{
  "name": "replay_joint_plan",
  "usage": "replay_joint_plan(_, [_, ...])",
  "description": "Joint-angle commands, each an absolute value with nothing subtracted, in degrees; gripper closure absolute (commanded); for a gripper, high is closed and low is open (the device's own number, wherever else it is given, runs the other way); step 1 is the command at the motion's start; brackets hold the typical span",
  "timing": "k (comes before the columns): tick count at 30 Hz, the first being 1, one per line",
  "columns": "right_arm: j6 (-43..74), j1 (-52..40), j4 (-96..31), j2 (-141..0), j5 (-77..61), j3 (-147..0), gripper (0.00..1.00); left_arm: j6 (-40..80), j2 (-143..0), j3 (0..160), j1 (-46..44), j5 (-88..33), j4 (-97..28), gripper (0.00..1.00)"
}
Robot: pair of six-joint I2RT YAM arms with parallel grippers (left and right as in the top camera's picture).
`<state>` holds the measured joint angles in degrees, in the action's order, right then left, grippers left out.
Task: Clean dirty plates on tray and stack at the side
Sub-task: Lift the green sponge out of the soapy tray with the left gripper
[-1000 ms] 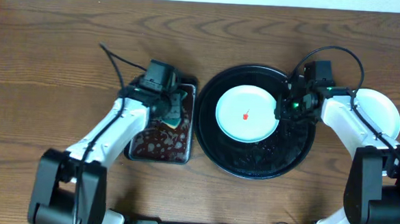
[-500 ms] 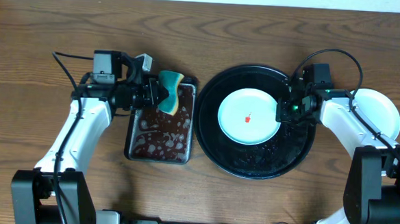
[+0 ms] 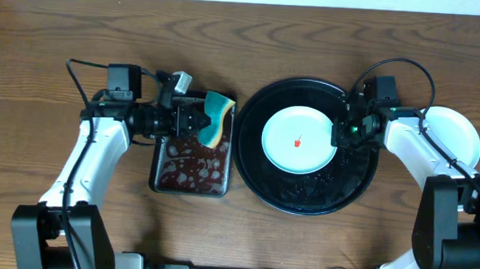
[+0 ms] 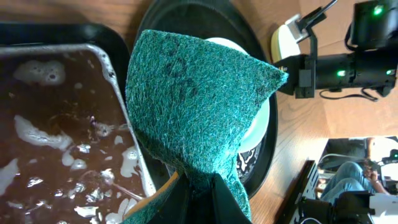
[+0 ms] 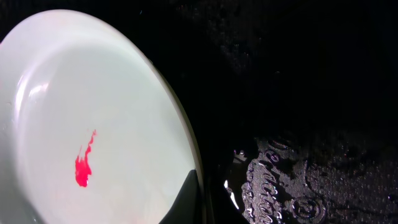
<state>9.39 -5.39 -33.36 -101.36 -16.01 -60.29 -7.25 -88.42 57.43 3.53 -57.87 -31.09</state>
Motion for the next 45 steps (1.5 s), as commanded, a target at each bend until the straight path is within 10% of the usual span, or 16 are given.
replay_joint_plan(1, [8.5,-5.7,-33.2,-101.8,-16.3,-60.2,0.99,-9.7,-88.7,57.0,5.8,-62.7,-31.0,0.93])
replay_joint_plan(35, [8.5,-5.8,-33.5,-101.8,-16.3,-60.2,0.99,-9.8,-88.7,57.0,6.9,-62.9,-30.8,0.93])
replay_joint_plan(45, [8.5,-6.0,-29.4,-102.0,-16.3,-55.3,0.99,-2.1,-88.7,56.9,-4.2,-30.4,-31.0,0.92])
